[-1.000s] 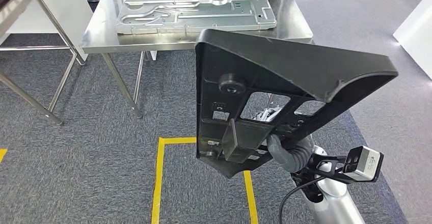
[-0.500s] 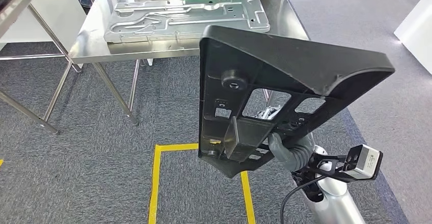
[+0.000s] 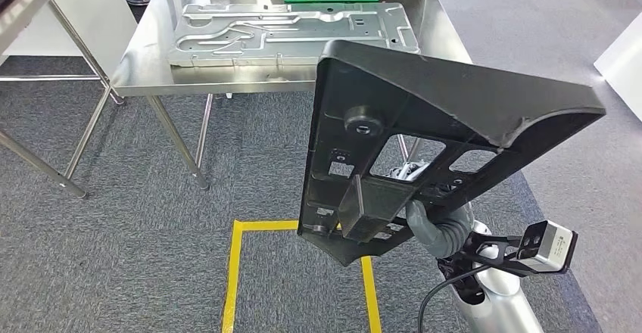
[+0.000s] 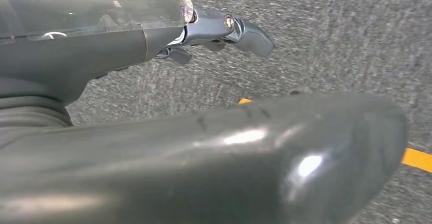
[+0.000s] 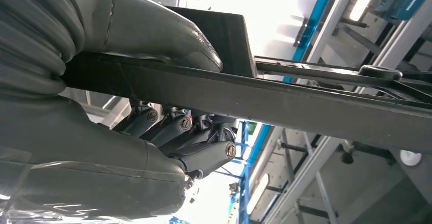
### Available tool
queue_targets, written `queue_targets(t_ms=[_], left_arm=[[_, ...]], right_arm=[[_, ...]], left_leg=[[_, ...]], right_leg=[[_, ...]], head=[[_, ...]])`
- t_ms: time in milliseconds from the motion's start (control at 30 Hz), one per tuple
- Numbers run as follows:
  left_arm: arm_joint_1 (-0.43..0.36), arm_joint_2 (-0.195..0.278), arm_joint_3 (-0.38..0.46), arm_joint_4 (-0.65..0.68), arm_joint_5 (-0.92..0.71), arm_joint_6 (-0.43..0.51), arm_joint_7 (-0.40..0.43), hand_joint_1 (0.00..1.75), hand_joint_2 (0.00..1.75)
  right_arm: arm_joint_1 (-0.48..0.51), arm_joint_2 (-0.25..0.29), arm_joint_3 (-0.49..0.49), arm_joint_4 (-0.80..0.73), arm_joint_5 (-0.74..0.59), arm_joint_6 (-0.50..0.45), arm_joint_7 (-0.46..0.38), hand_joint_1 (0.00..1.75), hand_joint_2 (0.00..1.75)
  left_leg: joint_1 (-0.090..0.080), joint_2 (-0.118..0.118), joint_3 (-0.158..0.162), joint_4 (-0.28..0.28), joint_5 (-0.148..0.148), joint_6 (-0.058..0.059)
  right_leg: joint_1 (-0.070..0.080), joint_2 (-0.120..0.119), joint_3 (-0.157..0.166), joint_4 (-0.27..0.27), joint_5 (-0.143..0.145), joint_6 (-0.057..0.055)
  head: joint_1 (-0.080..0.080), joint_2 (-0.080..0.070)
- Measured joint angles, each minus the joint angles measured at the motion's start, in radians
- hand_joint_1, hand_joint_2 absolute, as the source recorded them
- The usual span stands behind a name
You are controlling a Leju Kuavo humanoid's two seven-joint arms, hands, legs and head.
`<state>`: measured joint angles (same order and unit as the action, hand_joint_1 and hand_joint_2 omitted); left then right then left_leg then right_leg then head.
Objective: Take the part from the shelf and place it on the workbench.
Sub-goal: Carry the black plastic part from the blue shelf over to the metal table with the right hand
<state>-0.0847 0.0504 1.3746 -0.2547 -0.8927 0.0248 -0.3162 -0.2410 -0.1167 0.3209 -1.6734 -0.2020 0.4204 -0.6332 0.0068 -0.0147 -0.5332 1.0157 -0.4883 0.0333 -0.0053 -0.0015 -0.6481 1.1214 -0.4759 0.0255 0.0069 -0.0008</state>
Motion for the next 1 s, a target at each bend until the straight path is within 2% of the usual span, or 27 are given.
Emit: queue_targets(t_ms=[67, 133, 167, 233, 267, 333, 367, 400, 433, 500, 533, 567, 633, 733, 767, 800, 867, 900, 933, 967, 1000], left_arm=[[-0.003, -0.001, 0.000, 0.000, 0.001, 0.000, 0.000, 0.00, 0.00], [-0.006, -0.003, 0.000, 0.000, 0.004, 0.001, 0.000, 0.00, 0.00], [-0.006, -0.004, 0.000, 0.000, 0.006, 0.001, 0.001, 0.00, 0.00], [-0.005, -0.004, 0.000, 0.000, 0.010, 0.003, 0.002, 0.00, 0.00], [-0.006, -0.004, 0.000, 0.000, 0.011, 0.004, 0.003, 0.00, 0.00], [-0.006, -0.005, 0.000, 0.000, 0.013, 0.004, 0.003, 0.00, 0.00], [-0.004, -0.005, 0.000, 0.000, 0.013, 0.005, 0.002, 0.00, 0.00], [0.000, -0.006, 0.000, 0.000, 0.014, 0.005, 0.002, 0.00, 0.00], [0.003, -0.006, 0.000, 0.000, 0.014, 0.005, 0.001, 0.00, 0.00], [0.006, -0.007, 0.000, 0.000, 0.014, 0.005, 0.000, 0.00, 0.00], [0.006, -0.006, 0.000, 0.000, 0.013, 0.004, -0.001, 0.00, 0.00], [0.005, -0.006, 0.000, 0.000, 0.013, 0.004, -0.002, 0.00, 0.00], [0.006, -0.006, 0.000, 0.000, 0.013, 0.004, -0.002, 0.00, 0.00], [0.008, -0.005, 0.000, 0.000, 0.013, 0.004, -0.002, 0.00, 0.00], [0.006, -0.006, 0.000, 0.000, 0.013, 0.003, -0.002, 0.00, 0.00], [0.004, -0.005, 0.000, 0.000, 0.013, 0.003, -0.002, 0.00, 0.00], [0.003, -0.005, 0.000, 0.000, 0.013, 0.003, -0.002, 0.00, 0.00], [0.004, -0.005, 0.000, 0.000, 0.013, 0.003, -0.002, 0.00, 0.00], [0.004, -0.005, 0.000, 0.000, 0.013, 0.003, -0.001, 0.00, 0.00], [0.005, -0.005, 0.000, 0.000, 0.013, 0.003, -0.001, 0.00, 0.00], [0.005, -0.006, 0.000, 0.000, 0.013, 0.004, 0.000, 0.00, 0.00]], right_arm=[[0.000, 0.000, 0.000, 0.000, 0.018, -0.006, 0.003, 1.66, 1.75], [0.000, 0.000, 0.000, -0.001, 0.035, -0.009, 0.005, 1.66, 1.75], [0.000, 0.001, 0.000, -0.002, 0.040, -0.009, 0.005, 1.66, 1.75], [-0.003, 0.001, 0.000, -0.003, 0.046, -0.009, 0.005, 1.66, 1.75], [-0.005, 0.002, 0.000, -0.003, 0.046, -0.009, 0.005, 1.66, 1.75], [-0.006, 0.002, 0.000, -0.002, 0.041, -0.008, 0.004, 1.66, 1.75], [-0.005, 0.003, 0.000, -0.002, 0.037, -0.008, 0.003, 1.66, 1.75], [-0.004, 0.003, 0.000, -0.002, 0.032, -0.008, 0.002, 1.66, 1.75], [-0.003, 0.003, 0.000, -0.001, 0.028, -0.008, 0.002, 1.66, 1.75], [-0.002, 0.004, 0.000, -0.001, 0.026, -0.008, 0.000, 1.66, 1.75], [-0.002, 0.004, 0.000, -0.002, 0.025, -0.008, -0.002, 1.66, 1.75], [-0.001, 0.004, 0.000, -0.002, 0.025, -0.009, -0.003, 1.66, 1.75], [0.000, 0.005, 0.000, -0.003, 0.024, -0.009, -0.005, 1.66, 1.75], [0.001, 0.006, -0.002, -0.013, 0.023, -0.010, -0.006, 1.66, 1.75], [0.001, 0.006, -0.002, -0.017, 0.023, -0.011, -0.006, 1.66, 1.75], [0.001, 0.006, -0.003, -0.019, 0.023, -0.011, -0.007, 1.66, 1.75], [0.006, 0.006, -0.005, -0.019, 0.022, -0.011, -0.008, 1.66, 1.75], [0.010, 0.006, -0.006, -0.019, 0.022, -0.011, -0.008, 1.66, 1.75], [0.012, 0.006, -0.007, -0.019, 0.021, -0.012, -0.009, 1.66, 1.75], [0.013, 0.006, -0.008, -0.020, 0.021, -0.012, -0.009, 1.66, 1.75], [0.014, 0.006, -0.010, -0.021, 0.020, -0.012, -0.011, 1.66, 1.75]], left_leg=[[-0.001, -0.008, 0.008, -0.002, -0.012, -0.011], [-0.004, -0.014, 0.011, 0.005, -0.013, -0.025], [-0.004, -0.013, 0.012, 0.011, -0.016, -0.030], [-0.004, -0.007, 0.002, 0.050, -0.034, -0.037], [-0.002, -0.002, -0.022, 0.094, -0.057, -0.040], [0.000, 0.004, -0.097, 0.217, -0.110, -0.048], [0.002, 0.006, -0.131, 0.265, -0.125, -0.054], [0.004, 0.007, -0.151, 0.280, -0.119, -0.057], [0.005, 0.008, -0.153, 0.258, -0.093, -0.059], [0.005, 0.014, -0.112, 0.129, 0.000, -0.052], [0.002, 0.018, -0.093, 0.070, 0.024, -0.048], [-0.001, 0.022, -0.079, 0.031, 0.037, -0.042], [-0.007, 0.024, -0.074, 0.018, 0.032, -0.030], [0.001, 0.019, -0.056, 0.005, 0.045, -0.012], [0.004, 0.018, -0.050, 0.000, 0.044, -0.006], [0.004, 0.016, -0.045, -0.002, 0.041, -0.002], [0.004, 0.011, -0.037, -0.002, 0.032, 0.002], [0.004, 0.008, -0.031, -0.002, 0.027, 0.002], [0.004, 0.005, -0.024, -0.002, 0.020, 0.001], [0.004, 0.001, -0.014, -0.002, 0.013, 0.000], [0.004, -0.002, -0.005, -0.002, 0.005, -0.003]], right_leg=[[0.007, 0.004, 0.025, -0.080, 0.028, -0.011], [0.010, 0.004, 0.031, -0.092, 0.020, -0.027], [0.008, 0.000, 0.038, -0.096, 0.029, -0.035], [0.003, -0.011, 0.054, -0.103, 0.031, -0.047], [0.002, -0.016, 0.061, -0.105, 0.029, -0.051], [0.003, -0.022, 0.067, -0.105, 0.020, -0.055], [0.004, -0.024, 0.071, -0.105, 0.015, -0.055], [0.004, -0.025, 0.075, -0.105, 0.010, -0.054], [0.004, -0.025, 0.082, -0.104, 0.005, -0.053], [0.003, -0.026, 0.100, -0.104, -0.008, -0.048], [0.003, -0.026, 0.108, -0.104, -0.014, -0.045], [0.004, -0.027, 0.113, -0.104, -0.019, -0.040], [0.005, -0.028, 0.118, -0.105, -0.028, -0.028], [0.006, -0.021, 0.118, -0.083, -0.050, -0.009], [0.005, -0.015, 0.100, -0.044, -0.069, -0.005], [0.002, -0.009, 0.067, 0.015, -0.092, -0.001], [-0.002, -0.004, -0.020, 0.144, -0.128, 0.005], [-0.004, -0.004, -0.050, 0.176, -0.122, 0.007], [-0.005, -0.003, -0.062, 0.169, -0.093, 0.008], [-0.007, -0.003, -0.053, 0.123, -0.048, 0.006], [-0.007, -0.003, -0.032, 0.053, 0.003, 0.003]], head=[[-0.001, 0.000], [-0.003, 0.000], [-0.003, 0.000], [-0.005, 0.000], [-0.006, 0.000], [-0.008, 0.000], [-0.007, 0.000], [-0.008, 0.000], [-0.008, 0.000], [-0.008, 0.000], [-0.007, 0.000], [-0.007, 0.000], [-0.007, 0.000], [-0.006, 0.000], [-0.005, 0.000], [-0.003, 0.000], [-0.002, 0.000], [-0.002, 0.000], [-0.002, 0.000], [-0.002, 0.000], [-0.002, 0.000]])
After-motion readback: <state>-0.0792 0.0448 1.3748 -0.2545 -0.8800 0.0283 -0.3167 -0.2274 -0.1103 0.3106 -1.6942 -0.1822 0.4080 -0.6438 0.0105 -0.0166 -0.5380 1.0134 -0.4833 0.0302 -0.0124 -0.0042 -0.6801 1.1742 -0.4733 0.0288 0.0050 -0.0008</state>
